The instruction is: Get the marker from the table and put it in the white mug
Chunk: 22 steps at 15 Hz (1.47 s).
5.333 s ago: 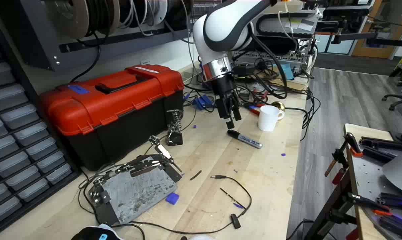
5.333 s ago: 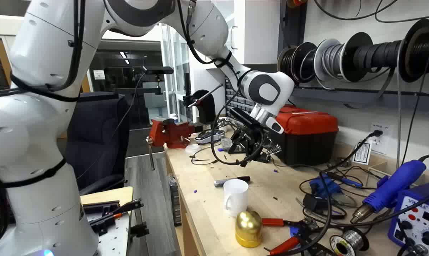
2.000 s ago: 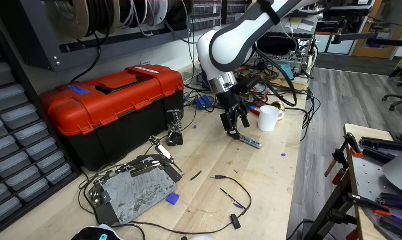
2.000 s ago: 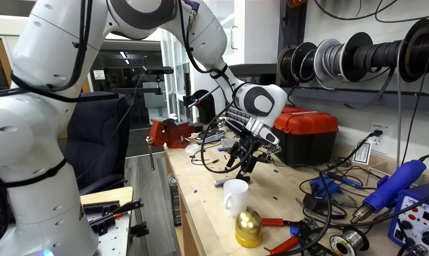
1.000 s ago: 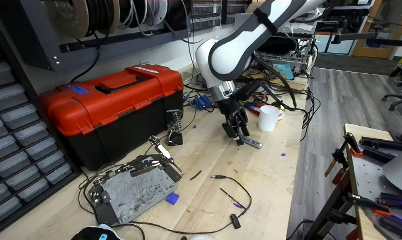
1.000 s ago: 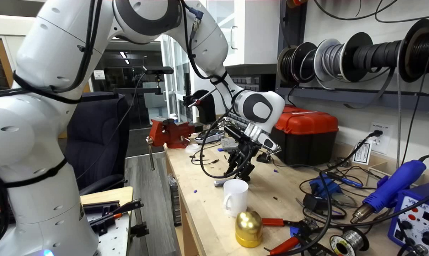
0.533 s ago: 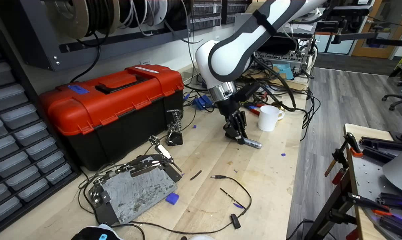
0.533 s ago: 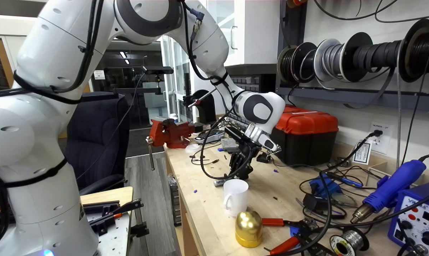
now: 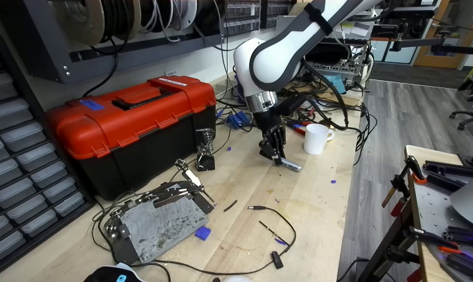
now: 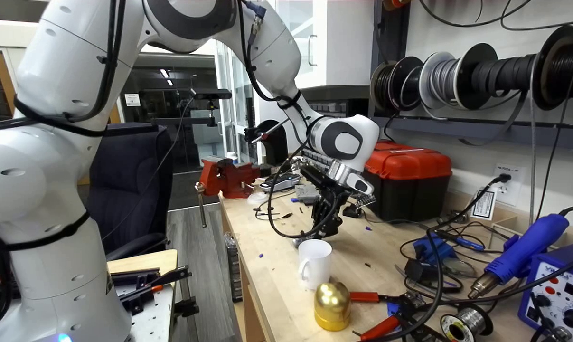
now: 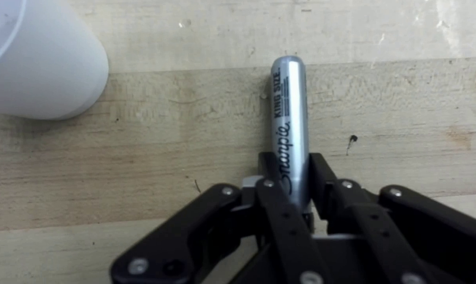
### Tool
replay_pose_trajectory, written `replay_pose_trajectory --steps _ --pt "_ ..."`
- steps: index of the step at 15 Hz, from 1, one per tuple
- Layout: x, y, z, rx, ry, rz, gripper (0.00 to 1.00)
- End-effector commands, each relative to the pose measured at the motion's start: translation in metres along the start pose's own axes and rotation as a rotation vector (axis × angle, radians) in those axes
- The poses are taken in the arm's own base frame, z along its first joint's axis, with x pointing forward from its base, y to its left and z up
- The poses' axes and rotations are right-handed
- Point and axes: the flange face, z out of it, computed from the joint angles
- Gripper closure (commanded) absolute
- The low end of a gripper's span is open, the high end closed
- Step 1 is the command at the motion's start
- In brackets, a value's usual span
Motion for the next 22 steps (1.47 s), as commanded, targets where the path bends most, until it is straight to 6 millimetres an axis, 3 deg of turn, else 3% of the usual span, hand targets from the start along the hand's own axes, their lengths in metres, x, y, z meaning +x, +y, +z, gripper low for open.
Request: replay_pose_trajectory --steps 1,9,22 --pt "-0.032 0.009 -0.02 0.014 0.081 0.043 0.96" --pt "-0.084 0.035 -0.05 0.076 0.197 0.101 0.96" --pt "-0.172 0.097 -0.093 0.231 0.372 0.231 0.96"
